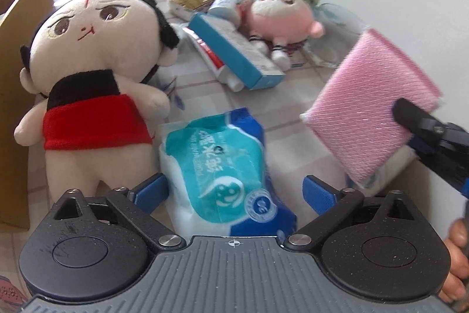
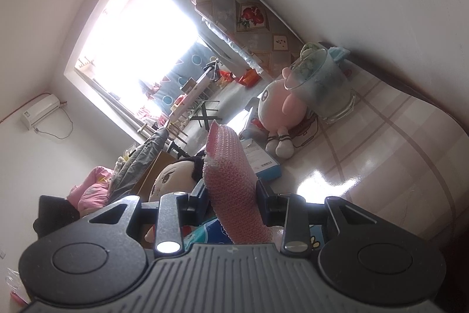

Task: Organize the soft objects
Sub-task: 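Grasp the blue-and-white wet-wipes pack with the left gripper while right holds sponge, then carry wipes and sponge into the cardboard box with both grippers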

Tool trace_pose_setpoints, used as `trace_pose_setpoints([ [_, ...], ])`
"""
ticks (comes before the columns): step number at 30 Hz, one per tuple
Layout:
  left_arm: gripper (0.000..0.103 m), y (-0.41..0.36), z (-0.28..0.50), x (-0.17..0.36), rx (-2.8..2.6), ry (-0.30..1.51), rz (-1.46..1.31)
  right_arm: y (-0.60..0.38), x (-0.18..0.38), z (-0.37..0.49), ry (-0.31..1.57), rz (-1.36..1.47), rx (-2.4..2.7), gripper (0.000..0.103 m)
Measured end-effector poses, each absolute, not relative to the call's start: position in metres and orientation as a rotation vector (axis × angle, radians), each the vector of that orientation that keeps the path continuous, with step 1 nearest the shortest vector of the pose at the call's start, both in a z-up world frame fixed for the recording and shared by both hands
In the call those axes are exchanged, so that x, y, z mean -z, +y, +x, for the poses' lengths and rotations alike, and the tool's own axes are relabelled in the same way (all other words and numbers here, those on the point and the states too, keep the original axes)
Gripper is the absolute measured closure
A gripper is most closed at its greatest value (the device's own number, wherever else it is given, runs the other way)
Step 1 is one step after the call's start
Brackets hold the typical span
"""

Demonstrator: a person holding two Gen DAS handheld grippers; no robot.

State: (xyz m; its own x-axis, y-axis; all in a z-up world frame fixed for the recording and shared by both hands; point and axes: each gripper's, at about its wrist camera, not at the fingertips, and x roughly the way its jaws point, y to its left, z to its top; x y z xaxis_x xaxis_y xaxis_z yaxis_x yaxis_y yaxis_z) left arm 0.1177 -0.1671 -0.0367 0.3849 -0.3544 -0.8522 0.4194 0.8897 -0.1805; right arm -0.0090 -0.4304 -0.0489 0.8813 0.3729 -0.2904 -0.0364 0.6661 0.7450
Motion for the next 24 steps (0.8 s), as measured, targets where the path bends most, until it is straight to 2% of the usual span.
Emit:
trace_pose_setpoints([
  [2,0.013,-0.168,0.121,0.041,0.461,1.077,0.083,-0.429,0.048,-0.01,0.446,0.814,-0.234,0.066],
  [3,0.02,-0.169,0.121,0.042,0.453,1.077,0.086,-0.428,0.047,-0.011,0.444,0.813,-0.233,0.066],
  [6,0.025,-0.169,0.121,0.044,0.43,1.055,0.109,-0.427,0.046,-0.014,0.442,0.811,-0.227,0.066],
  [16,0.032,-0.157,0.104,0.031,0.506,0.966,0.079,-0.419,0.023,-0.028,0.405,0.766,-0.221,0.066],
  [24,0.036,-0.123,0.078,-0.003,0.561,0.88,0.003,-0.388,-0.021,-0.041,0.351,0.676,-0.268,0.066],
])
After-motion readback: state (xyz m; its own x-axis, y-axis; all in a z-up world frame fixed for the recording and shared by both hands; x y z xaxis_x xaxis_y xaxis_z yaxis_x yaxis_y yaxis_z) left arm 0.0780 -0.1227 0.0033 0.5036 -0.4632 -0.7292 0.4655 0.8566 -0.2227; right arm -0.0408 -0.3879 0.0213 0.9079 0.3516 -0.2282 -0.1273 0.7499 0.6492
